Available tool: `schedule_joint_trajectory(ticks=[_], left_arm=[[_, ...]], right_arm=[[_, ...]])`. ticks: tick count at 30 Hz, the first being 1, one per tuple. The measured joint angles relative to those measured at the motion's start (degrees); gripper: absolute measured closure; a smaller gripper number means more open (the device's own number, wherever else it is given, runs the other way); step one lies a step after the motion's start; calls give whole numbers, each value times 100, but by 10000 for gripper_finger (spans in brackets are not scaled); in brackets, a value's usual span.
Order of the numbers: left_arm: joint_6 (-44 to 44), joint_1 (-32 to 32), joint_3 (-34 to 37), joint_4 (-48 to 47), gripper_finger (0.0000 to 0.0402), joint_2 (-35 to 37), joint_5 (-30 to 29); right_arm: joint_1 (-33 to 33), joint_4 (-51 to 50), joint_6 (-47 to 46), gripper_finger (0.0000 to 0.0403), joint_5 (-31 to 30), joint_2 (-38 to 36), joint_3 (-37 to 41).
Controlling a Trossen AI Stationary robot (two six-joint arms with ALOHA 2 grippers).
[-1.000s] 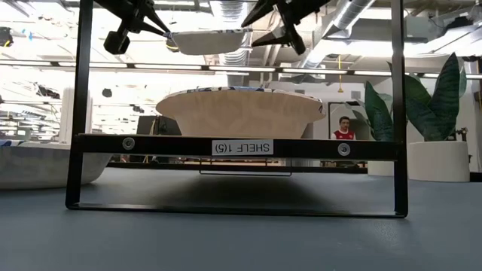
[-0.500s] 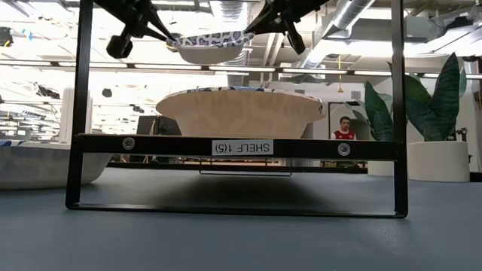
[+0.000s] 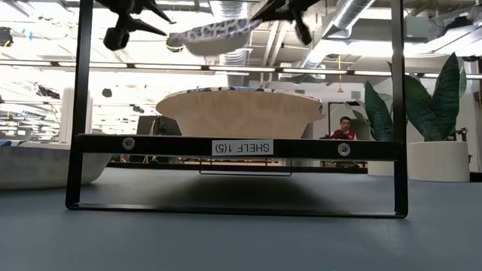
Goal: Place and stack bowls onto a shelf
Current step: Stack the white patterned plate on top of the other white patterned plate on the shelf
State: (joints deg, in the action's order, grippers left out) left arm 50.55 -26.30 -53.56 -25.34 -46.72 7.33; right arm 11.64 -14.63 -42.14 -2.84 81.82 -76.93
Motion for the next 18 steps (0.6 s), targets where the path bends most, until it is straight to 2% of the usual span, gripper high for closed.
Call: schedule_joint_trajectory(ticks=[6, 12, 15, 18], left_arm=[[-201, 0, 0, -500, 223, 601, 327], [-444, 0, 0, -1248, 205, 1036, 425], [-442, 0, 0, -1477, 205, 1128, 198], [-440, 0, 0, -1566, 205, 1156, 30]], right_arm=[[-199, -829, -463, 384, -12, -628, -2], [-1038, -1794, -1167, 384, 27, -811, -2], [-1417, -1667, -1525, 384, 144, -750, 119], [-1686, -1045, -2038, 384, 265, -754, 586]])
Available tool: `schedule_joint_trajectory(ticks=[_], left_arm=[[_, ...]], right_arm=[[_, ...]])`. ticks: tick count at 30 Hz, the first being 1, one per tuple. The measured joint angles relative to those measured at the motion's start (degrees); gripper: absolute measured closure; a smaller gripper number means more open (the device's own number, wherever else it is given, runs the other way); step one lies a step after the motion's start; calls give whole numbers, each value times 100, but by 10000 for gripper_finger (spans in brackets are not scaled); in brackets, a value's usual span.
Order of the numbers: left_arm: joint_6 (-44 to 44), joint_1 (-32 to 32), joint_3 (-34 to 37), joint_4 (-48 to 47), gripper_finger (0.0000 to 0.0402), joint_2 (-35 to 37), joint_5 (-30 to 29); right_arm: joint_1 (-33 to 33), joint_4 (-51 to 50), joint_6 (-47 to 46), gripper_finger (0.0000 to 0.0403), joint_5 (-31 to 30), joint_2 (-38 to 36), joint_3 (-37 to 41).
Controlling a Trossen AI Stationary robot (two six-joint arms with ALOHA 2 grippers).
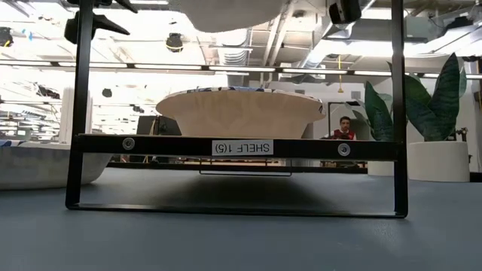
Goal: Place and stack bowls onto a shelf
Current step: Stack the white patterned plate on top of the other white patterned plate on the shelf
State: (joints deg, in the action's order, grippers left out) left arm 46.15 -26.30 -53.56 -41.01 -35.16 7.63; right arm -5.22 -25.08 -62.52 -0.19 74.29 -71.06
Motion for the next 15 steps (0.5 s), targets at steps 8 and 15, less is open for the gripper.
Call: schedule_joint_trajectory(ticks=[8, 15], left_arm=[[-20, 0, 0, -37, 205, -9, -36], [66, 0, 0, -70, 205, -9, -36]], right_arm=[[-402, 2805, -1335, 384, -5, -11, 1828], [-834, 3443, -1973, 384, -421, -16, 2906]])
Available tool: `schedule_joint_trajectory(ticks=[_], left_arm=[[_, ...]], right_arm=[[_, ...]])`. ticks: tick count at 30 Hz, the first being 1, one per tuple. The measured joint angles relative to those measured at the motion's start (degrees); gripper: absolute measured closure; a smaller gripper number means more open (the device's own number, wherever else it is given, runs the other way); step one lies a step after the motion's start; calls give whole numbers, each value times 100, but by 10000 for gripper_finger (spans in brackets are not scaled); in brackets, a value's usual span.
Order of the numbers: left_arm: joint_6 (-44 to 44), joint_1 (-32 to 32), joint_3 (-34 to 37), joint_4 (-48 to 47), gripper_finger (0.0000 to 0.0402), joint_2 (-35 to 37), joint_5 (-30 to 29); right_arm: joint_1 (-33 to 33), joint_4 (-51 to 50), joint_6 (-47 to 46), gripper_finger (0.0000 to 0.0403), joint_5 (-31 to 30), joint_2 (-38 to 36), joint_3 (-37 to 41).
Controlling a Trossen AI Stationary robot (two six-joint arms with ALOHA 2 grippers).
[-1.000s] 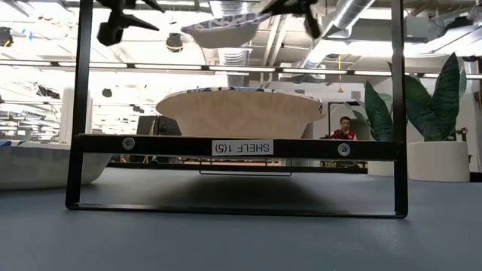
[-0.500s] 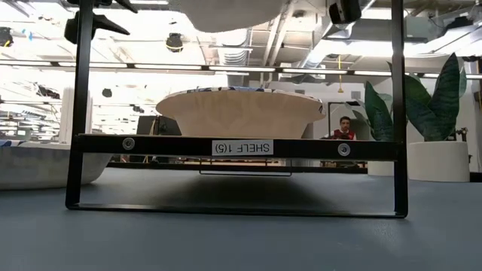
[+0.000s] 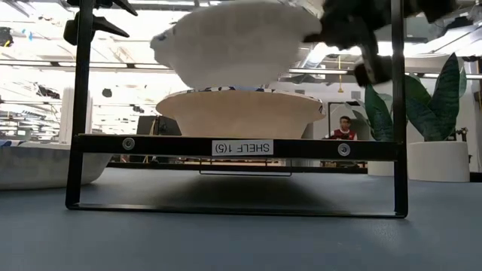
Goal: Place and stack bowls onto a shelf
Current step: Stack the white patterned plate on top of the other white patterned plate on the shelf
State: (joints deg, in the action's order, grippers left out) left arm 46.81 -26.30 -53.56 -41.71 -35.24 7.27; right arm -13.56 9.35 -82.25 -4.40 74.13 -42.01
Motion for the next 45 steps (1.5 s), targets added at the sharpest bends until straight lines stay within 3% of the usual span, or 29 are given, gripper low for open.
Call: schedule_joint_trajectory(ticks=[12, 31, 45], left_arm=[[89, 0, 17, -10, 205, 0, -170], [20, 0, 22, -7, 205, -238, -238], [24, 0, 22, -3, 205, -225, -234]], right_arm=[[-330, 1183, -523, 384, -332, 31, 1144], [-133, 1362, -339, 383, -152, 33, 1199], [-133, 1353, -187, 259, -75, 33, 1199]])
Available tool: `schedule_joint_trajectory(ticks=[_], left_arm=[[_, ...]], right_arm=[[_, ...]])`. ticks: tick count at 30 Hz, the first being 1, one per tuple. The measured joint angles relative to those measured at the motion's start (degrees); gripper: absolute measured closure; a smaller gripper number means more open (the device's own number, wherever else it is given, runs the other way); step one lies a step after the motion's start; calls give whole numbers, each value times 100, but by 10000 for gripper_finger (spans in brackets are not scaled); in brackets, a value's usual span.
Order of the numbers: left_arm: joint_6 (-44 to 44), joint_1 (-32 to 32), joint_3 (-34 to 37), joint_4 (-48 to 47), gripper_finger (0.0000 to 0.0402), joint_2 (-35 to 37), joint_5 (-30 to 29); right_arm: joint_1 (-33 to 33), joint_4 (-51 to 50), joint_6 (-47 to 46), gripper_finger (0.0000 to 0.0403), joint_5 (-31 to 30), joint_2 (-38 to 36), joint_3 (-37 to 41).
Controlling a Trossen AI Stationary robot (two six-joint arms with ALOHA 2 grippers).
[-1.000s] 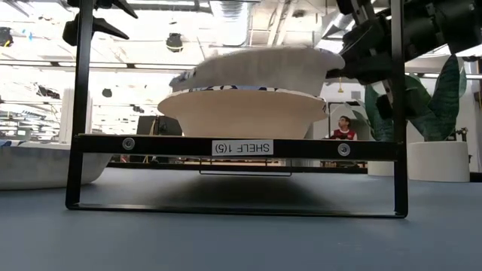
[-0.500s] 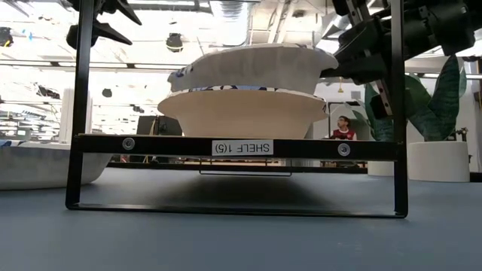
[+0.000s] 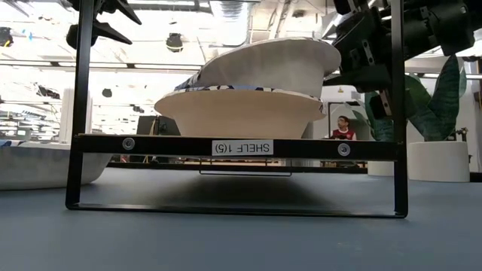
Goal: Place and stack bowls onto a shelf
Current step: Stack the white patterned plate on top of the other white patterned plate on the shelf
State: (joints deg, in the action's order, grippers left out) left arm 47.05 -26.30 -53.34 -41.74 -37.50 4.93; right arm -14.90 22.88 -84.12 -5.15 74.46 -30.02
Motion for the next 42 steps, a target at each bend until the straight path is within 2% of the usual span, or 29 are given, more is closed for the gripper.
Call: schedule_joint_trajectory(ticks=[7, 10, 17, 24, 29, 33, 40, 42], left_arm=[[4, 0, 0, 0, 205, 0, 0], [7, 0, 0, -4, 205, 0, 1], [7, 0, 0, -186, 205, 0, 4], [11, 0, 0, -279, 205, 0, 17], [11, 0, 0, -278, 205, 0, 15], [43, -1, 0, -280, 205, 0, 11], [59, 0, 0, -283, 205, 0, -79], [59, -1, 0, -285, 205, 0, -83]], right_arm=[[4, -13, 16, 181, 147, 0, 0], [4, -51, -8, 162, 258, 0, 0], [-146, -181, -175, 161, 277, -48, 4], [-656, -658, -501, 164, 263, -343, 0], [-1056, -1275, -845, 166, -311, -688, 2], [-1137, -1174, -743, 204, -829, -950, 0], [-915, -1261, -398, 377, -852, -1032, -2], [-848, -1259, -306, 385, -850, -1030, -2]])
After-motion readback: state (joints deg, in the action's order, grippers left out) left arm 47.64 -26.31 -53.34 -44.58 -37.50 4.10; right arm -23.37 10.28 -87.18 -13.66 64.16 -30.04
